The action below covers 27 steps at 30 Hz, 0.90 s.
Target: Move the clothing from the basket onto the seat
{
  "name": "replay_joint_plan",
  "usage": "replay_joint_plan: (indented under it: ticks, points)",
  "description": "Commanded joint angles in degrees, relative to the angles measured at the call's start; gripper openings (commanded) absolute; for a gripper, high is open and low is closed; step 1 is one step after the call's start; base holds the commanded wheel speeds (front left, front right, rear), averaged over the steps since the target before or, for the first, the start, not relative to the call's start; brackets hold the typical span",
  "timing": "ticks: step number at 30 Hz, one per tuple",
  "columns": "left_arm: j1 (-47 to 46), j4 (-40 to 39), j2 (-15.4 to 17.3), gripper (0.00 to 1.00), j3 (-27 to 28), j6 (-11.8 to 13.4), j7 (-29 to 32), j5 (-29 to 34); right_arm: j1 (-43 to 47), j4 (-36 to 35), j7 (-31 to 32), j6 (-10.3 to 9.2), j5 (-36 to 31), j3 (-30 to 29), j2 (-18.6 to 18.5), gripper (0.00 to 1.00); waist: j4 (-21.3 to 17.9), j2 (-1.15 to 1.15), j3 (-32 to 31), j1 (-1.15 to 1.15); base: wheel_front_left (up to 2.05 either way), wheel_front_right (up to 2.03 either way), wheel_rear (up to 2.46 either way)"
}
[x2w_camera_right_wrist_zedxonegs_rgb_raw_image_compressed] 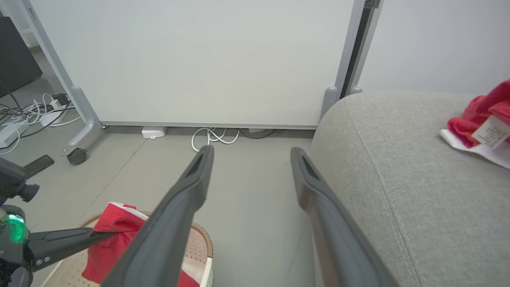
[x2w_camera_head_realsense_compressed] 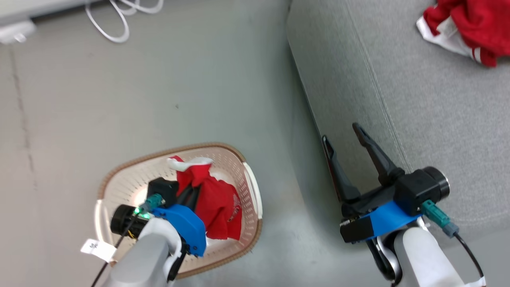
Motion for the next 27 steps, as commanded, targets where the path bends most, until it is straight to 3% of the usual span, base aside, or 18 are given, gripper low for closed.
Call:
replay_joint_plan:
  ticks: [1, 13, 27]
  points:
    - [1.64, -1.51, -0.24, 0.0, -0.2, -0.1, -0.27, 0.39, 1.36, 0.29, 0.53, 0.03, -0.65, -0.21, -0.01, 1.0, 2.74, 0.0, -4.99, 0.01, 0.0, 0.0, 0.0]
    - [5.13, -8.69, -1.18, 0.0, -3.4, -0.1, -0.28, 1.37, 6.42, -0.14, 3.16, 0.03, -1.79, -1.78, -0.01, 1.0, 7.23, 0.0, -13.7, 0.01, 0.0, 0.0, 0.0]
    - [-1.04, -18.14, -1.52, 0.0, -10.96, -0.1, -0.2, -1.47, 9.65, -1.36, 5.65, 0.03, -2.21, -2.25, -0.02, 1.0, 12.02, 0.0, -18.88, 0.01, 0.0, 0.0, 0.0]
